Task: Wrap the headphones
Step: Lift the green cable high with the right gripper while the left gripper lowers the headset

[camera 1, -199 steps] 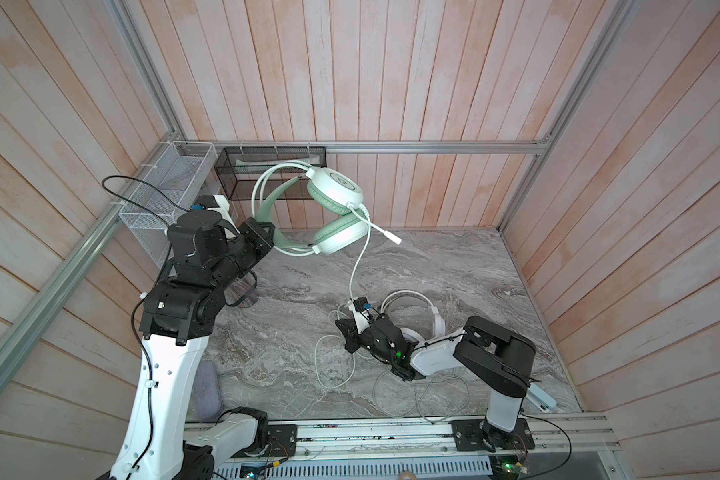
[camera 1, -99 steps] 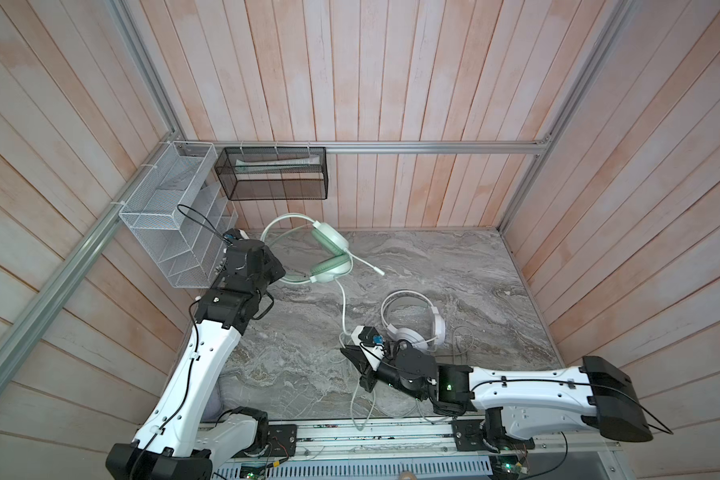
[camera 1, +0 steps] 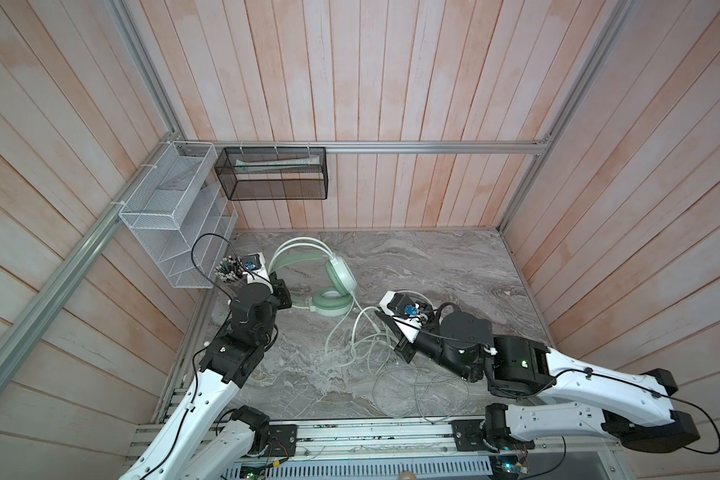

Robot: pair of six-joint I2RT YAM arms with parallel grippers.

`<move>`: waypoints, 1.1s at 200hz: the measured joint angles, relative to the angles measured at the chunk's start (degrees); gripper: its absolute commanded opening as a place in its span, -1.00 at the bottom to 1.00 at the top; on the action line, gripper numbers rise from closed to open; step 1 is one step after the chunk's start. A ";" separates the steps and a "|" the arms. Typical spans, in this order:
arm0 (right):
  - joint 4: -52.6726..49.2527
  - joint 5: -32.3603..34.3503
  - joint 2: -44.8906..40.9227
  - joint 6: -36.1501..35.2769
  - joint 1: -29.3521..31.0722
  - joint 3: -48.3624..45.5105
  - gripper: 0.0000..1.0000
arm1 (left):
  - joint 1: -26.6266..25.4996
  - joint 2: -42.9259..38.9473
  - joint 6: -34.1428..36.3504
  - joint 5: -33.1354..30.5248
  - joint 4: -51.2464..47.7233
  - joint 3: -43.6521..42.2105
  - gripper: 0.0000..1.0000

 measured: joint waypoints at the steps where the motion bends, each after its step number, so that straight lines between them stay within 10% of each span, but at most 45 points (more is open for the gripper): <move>1: -0.39 0.07 0.07 -0.22 -0.33 0.44 -1.00 | 0.00 -0.07 0.04 -0.02 0.02 -0.09 -1.00; 111: -11.85 -0.70 20.50 -10.60 -14.99 28.24 -1.00 | -2.49 -4.92 3.58 7.74 -1.05 -5.81 -1.00; 220: -12.44 -12.52 45.66 -4.26 -35.30 54.62 -1.00 | -6.40 -12.28 4.90 16.79 -3.28 -8.31 -1.00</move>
